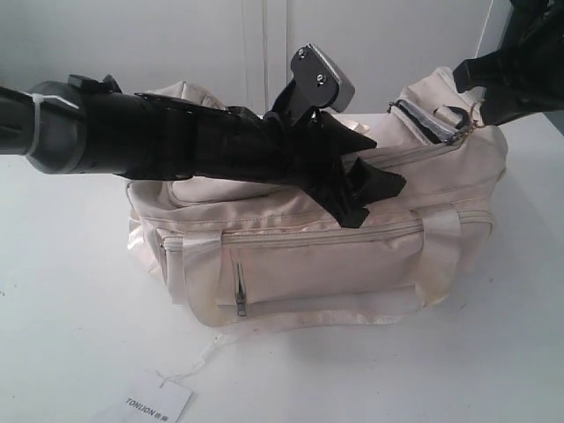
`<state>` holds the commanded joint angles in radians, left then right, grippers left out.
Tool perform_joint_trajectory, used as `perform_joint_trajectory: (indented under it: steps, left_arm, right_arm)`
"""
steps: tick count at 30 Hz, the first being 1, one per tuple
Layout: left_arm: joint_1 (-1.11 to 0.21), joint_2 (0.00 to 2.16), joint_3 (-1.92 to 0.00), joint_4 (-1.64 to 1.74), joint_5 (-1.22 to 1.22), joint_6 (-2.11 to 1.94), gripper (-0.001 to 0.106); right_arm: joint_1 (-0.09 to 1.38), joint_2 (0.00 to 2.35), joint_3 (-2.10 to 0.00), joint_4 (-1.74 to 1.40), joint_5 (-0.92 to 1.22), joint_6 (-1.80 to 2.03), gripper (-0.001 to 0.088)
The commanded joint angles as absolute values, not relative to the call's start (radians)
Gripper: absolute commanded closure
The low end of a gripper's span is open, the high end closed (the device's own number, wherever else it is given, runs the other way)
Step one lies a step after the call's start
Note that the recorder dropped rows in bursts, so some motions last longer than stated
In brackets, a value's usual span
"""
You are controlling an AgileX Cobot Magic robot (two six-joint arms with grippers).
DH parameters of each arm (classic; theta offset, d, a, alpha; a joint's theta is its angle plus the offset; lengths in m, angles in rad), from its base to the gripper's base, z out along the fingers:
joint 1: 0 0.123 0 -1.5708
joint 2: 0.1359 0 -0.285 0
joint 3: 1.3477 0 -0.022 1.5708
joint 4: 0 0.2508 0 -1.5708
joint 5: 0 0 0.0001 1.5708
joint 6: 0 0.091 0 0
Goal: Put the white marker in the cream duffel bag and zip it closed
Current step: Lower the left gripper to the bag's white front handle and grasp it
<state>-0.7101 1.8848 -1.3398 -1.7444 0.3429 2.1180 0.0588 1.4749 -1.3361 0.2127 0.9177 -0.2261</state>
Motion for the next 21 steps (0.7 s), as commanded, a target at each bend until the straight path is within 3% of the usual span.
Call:
perform_joint_trajectory:
  steps: [3, 5, 21]
  left_arm:
    - [-0.71, 1.885, -1.34, -1.744, 0.327, 2.118, 0.093]
    - [-0.71, 1.885, -1.34, -1.712, 0.327, 2.118, 0.105]
    - [-0.71, 1.885, -1.34, -1.467, 0.419, 2.118, 0.105]
  right_arm:
    - [0.059, 1.475, -1.336, 0.213, 0.918, -0.226, 0.0868]
    - [0.059, 1.475, -1.336, 0.213, 0.905, -0.226, 0.0868]
    - [0.059, 1.56, -1.336, 0.27, 0.536, -0.231, 0.0868]
